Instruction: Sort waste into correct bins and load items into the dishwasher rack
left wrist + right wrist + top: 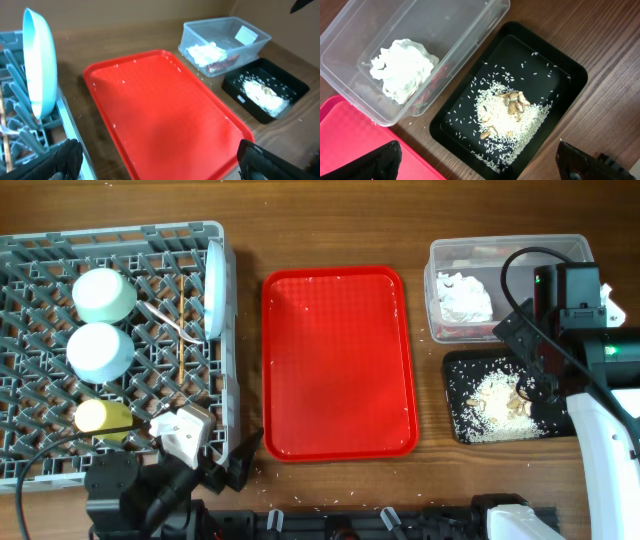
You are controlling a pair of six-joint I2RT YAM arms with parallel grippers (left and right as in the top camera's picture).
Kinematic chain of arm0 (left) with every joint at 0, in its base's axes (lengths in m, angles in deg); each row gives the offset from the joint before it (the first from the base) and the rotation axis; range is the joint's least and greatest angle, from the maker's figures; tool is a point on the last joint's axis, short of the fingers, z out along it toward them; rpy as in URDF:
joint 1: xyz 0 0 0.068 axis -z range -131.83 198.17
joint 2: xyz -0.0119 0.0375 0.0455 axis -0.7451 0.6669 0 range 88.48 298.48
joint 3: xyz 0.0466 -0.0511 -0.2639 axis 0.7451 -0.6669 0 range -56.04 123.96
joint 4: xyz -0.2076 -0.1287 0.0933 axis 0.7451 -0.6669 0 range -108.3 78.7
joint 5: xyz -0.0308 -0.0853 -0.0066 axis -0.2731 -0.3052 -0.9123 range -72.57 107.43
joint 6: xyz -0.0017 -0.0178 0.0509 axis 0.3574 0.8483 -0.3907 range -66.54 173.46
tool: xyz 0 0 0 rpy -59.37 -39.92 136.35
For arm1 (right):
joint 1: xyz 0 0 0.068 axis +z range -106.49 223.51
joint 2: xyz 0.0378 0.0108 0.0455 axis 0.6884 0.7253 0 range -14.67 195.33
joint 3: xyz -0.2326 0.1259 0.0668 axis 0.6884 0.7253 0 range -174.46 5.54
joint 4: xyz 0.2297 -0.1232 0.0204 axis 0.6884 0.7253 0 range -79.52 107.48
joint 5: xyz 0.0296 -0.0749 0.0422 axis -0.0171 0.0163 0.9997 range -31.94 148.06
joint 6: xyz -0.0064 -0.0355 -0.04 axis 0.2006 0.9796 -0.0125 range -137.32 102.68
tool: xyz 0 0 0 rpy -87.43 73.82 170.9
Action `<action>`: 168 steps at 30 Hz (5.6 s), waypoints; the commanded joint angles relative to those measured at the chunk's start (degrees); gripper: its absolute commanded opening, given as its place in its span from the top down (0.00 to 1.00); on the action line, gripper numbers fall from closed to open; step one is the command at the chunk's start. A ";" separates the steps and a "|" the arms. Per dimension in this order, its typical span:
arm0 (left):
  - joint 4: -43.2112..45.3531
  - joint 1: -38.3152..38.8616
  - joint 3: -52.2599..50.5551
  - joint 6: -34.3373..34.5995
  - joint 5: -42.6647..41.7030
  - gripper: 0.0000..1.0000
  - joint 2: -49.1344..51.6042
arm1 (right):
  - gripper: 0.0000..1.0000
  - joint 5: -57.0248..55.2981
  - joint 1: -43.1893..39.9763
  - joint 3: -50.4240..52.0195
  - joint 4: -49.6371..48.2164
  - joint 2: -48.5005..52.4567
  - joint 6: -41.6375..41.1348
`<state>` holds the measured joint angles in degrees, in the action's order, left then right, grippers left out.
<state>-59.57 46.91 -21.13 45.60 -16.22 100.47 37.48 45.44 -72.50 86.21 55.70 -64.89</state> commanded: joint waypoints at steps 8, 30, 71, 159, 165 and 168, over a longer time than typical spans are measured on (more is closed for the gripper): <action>18.43 -0.52 -13.38 12.94 1.25 0.00 -3.82 | 0.00 0.07 -0.13 -0.26 -0.07 -0.46 -0.48; 35.71 -0.52 -25.35 23.93 9.53 0.00 -11.43 | 0.00 0.07 -0.13 -0.26 -0.07 -0.46 -0.46; 44.94 -2.82 -34.58 29.35 24.13 0.00 -11.80 | 0.00 0.07 -0.13 -0.26 -0.07 -0.46 -0.48; 44.04 -3.78 -34.58 12.13 30.51 0.00 -11.78 | 0.00 0.07 -0.15 -0.26 0.07 -22.51 -0.46; 44.04 -3.78 -34.58 12.11 30.51 0.00 -11.78 | 0.00 0.07 -0.13 -0.26 1.09 -27.43 -0.46; 44.04 -3.78 -34.58 12.11 30.53 0.00 -11.78 | 0.00 0.07 -0.13 -0.22 5.05 -27.34 -0.42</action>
<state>-15.22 43.48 -55.35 58.63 13.33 89.26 37.46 45.44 -72.50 89.11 28.60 -64.89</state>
